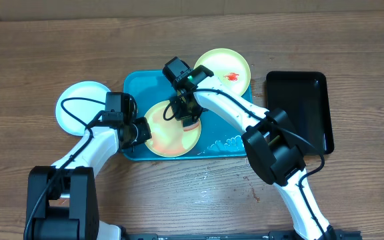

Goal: Clean dirty plates on tray and stack at the side
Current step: 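Scrub the yellow plate's center again with the sponge, left gripper holding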

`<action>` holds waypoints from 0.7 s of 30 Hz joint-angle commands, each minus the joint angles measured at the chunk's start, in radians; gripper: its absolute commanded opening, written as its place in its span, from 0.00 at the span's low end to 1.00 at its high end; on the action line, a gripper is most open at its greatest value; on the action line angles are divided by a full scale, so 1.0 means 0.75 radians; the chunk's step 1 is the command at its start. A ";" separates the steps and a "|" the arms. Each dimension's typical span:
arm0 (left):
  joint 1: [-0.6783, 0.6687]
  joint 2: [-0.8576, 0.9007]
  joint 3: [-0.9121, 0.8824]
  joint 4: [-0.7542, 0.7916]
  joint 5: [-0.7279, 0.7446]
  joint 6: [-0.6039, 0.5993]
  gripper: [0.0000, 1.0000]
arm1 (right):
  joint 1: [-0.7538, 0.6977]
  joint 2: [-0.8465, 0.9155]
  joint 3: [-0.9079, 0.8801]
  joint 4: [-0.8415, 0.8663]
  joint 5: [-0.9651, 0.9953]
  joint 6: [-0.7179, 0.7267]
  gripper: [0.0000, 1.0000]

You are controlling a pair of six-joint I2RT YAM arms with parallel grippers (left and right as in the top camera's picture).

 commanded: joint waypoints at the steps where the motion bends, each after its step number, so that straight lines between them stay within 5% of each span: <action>1: -0.034 0.037 -0.007 0.007 0.002 -0.013 0.04 | 0.021 0.019 -0.051 -0.011 -0.215 -0.021 0.04; 6: -0.034 0.037 -0.007 0.010 0.002 -0.012 0.04 | 0.038 0.019 -0.051 0.023 -0.577 -0.186 0.04; 13: -0.034 0.037 -0.007 0.010 0.005 -0.007 0.04 | 0.042 0.019 -0.050 0.021 -0.624 -0.215 0.04; 21: -0.034 0.037 -0.007 0.005 0.005 0.002 0.04 | 0.012 0.019 -0.049 -0.109 -0.151 -0.250 0.04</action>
